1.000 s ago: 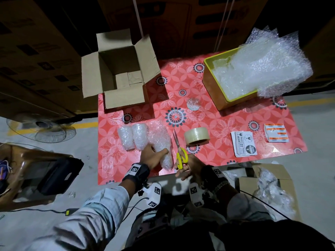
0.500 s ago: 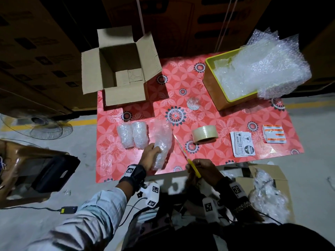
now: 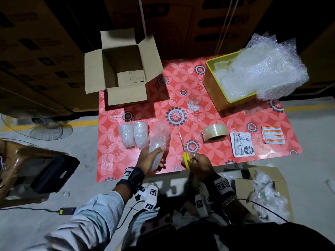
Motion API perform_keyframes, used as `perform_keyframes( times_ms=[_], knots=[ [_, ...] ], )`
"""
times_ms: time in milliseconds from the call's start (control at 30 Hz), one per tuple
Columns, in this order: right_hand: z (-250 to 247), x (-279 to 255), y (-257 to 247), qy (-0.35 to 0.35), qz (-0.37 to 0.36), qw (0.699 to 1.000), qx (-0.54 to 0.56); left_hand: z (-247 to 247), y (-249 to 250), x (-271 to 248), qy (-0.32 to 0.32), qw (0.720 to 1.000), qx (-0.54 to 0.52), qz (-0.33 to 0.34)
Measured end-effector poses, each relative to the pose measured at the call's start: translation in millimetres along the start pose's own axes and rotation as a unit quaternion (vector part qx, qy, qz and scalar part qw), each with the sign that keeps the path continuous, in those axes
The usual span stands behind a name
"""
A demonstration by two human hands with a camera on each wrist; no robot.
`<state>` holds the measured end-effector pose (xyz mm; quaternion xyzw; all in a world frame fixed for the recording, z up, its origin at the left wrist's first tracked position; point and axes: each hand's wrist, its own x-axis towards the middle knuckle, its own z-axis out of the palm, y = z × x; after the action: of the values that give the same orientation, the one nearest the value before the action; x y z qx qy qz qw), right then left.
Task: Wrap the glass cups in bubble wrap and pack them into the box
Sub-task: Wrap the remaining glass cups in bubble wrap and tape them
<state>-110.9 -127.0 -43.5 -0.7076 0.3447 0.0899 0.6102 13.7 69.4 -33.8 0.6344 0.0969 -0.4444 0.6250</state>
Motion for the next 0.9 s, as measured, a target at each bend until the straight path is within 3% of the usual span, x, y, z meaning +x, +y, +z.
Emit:
perform_keyframes(
  times_ms=[133,200,367,567,667,900],
  knots=[
    [12.9,9.4,13.3,0.012,-0.027,0.999,-0.036,-11.7,-5.4,-5.3,-0.035,0.998,0.044,0.001],
    [15.1,11.6,16.8,0.008,-0.04,0.998,-0.049,-16.2,-10.6,-5.1,-0.006,0.995,0.096,0.03],
    [17.7,3.7,10.3,0.015,-0.077,0.994,-0.081,-19.5,-15.7,-7.4,0.074,0.99,0.107,0.047],
    [41.2,3.4,10.1,-0.026,-0.078,0.995,-0.05,-34.2,-19.4,-24.7,0.08,0.987,0.12,0.066],
    [56.7,-2.1,-6.6,-0.06,-0.08,0.992,-0.082,-50.4,-24.9,-38.1,0.136,0.98,0.117,0.085],
    [114.8,-4.4,-44.9,-0.083,-0.147,0.955,-0.243,-116.2,-47.0,-46.4,0.296,0.953,0.056,0.041]
  ],
)
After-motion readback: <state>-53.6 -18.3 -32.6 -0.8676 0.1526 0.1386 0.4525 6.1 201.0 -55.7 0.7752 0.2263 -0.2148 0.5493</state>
